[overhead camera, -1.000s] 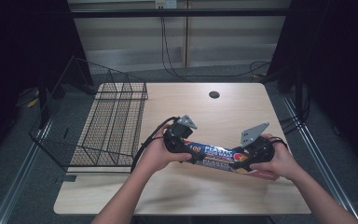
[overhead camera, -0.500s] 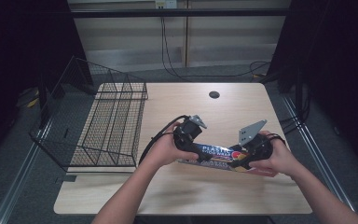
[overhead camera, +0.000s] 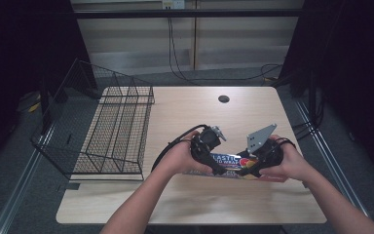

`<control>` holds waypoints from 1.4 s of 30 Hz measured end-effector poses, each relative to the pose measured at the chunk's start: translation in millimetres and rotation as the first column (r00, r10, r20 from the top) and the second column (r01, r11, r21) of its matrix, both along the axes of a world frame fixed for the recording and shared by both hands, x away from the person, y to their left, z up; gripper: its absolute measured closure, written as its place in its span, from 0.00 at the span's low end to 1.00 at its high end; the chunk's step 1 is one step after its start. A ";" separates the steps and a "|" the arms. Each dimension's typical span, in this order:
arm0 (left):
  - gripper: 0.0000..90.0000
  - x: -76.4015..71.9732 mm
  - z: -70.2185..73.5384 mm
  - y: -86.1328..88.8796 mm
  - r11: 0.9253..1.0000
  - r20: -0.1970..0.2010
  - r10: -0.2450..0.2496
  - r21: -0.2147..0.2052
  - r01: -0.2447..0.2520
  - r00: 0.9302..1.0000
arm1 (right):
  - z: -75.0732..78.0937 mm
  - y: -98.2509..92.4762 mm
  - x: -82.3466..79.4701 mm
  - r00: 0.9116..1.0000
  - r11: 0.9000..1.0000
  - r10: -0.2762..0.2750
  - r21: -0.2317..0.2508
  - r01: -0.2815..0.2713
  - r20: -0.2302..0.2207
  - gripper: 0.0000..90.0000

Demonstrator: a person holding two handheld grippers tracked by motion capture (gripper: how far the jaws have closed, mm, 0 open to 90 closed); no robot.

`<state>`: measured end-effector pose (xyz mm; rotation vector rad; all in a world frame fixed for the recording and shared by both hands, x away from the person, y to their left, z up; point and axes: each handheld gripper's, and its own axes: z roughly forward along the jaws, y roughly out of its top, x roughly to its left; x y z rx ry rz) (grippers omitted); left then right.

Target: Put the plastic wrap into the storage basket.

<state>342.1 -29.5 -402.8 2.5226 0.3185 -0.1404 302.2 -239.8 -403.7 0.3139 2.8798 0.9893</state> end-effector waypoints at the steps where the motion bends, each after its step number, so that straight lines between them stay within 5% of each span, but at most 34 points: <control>1: 0.10 -0.9 0.4 -1.0 1.000 0.001 0.000 0.016 0.000 1.000 | 0.7 0.0 0.9 1.000 1.000 0.008 0.009 -0.008 0.003 0.50; 3: 0.14 -2.4 0.2 -2.5 1.000 -0.011 -0.006 0.014 0.006 1.000 | 1.1 0.3 0.7 1.000 1.000 0.004 0.003 -0.004 -0.003 0.50; 4: 0.31 -4.9 1.5 -3.9 0.999 -0.017 -0.021 0.032 0.022 1.000 | 0.7 1.2 1.7 1.000 1.000 0.015 -0.001 -0.015 -0.005 0.49; 6: 0.34 -8.1 3.1 -7.7 0.996 -0.041 -0.013 0.086 0.016 0.999 | 0.0 1.6 1.9 1.000 1.000 0.020 -0.008 -0.020 -0.006 0.49; 8: 0.39 -13.7 5.1 -11.0 0.993 -0.001 -0.031 0.114 0.031 1.000 | -1.3 2.8 2.5 0.999 0.999 0.044 -0.006 -0.044 -0.013 0.47; 12: 0.46 -16.7 7.5 -11.8 0.994 -0.015 -0.003 0.114 0.004 1.000 | -0.4 2.0 2.8 1.000 0.999 -0.014 0.028 0.014 -0.014 0.37; 13: 0.49 -15.0 9.3 -9.8 0.989 -0.038 0.043 0.140 -0.037 0.998 | 2.6 -1.3 3.3 0.997 0.993 -0.077 0.087 0.076 0.008 0.17; 15: 0.49 -14.9 9.0 -6.1 0.973 0.006 0.075 0.217 -0.075 0.997 | 7.0 -9.5 4.3 0.989 0.980 -0.147 0.136 0.145 0.008 0.16; 17: 0.50 -15.0 8.0 -3.0 0.971 0.030 0.092 0.220 -0.097 0.995 | 8.6 -14.7 5.0 0.982 0.970 -0.187 0.158 0.183 0.009 0.11; 18: 0.50 -8.7 9.5 7.9 0.970 -0.013 0.135 0.204 -0.129 0.991 | 9.7 -23.6 4.6 0.969 0.956 -0.246 0.171 0.237 0.030 0.07; 20: 0.50 -5.6 14.0 17.0 0.969 -0.010 0.174 0.182 -0.169 0.985 | 8.4 -31.0 3.0 0.957 0.943 -0.289 0.188 0.276 0.042 0.06; 23: 0.50 0.9 22.5 28.3 0.965 -0.019 0.218 0.155 -0.213 0.976 | 3.9 -38.2 1.1 0.947 0.927 -0.320 0.218 0.306 0.027 0.05; 30: 0.49 8.9 31.6 41.5 0.946 -0.026 0.295 0.150 -0.288 0.955 | -9.3 -40.5 -3.5 0.934 0.910 -0.357 0.226 0.348 -0.001 0.02; 34: 0.49 12.3 33.7 45.9 0.935 -0.029 0.329 0.149 -0.321 0.944 | -17.6 -39.0 -6.8 0.914 0.896 -0.405 0.203 0.394 0.017 0.02; 38: 0.49 15.3 34.3 48.8 0.927 -0.032 0.353 0.146 -0.345 0.935 | -23.7 -39.6 -9.3 0.913 0.893 -0.409 0.206 0.400 0.000 0.02; 39: 0.49 16.2 35.1 49.6 0.926 -0.033 0.355 0.147 -0.347 0.934 | -27.7 -40.2 -11.5 0.903 0.882 -0.430 0.213 0.421 -0.003 0.02; 42: 0.49 18.7 38.3 52.0 0.919 -0.032 0.374 0.146 -0.366 0.927 | -31.1 -40.7 -13.0 0.893 0.871 -0.451 0.218 0.440 0.001 0.02</control>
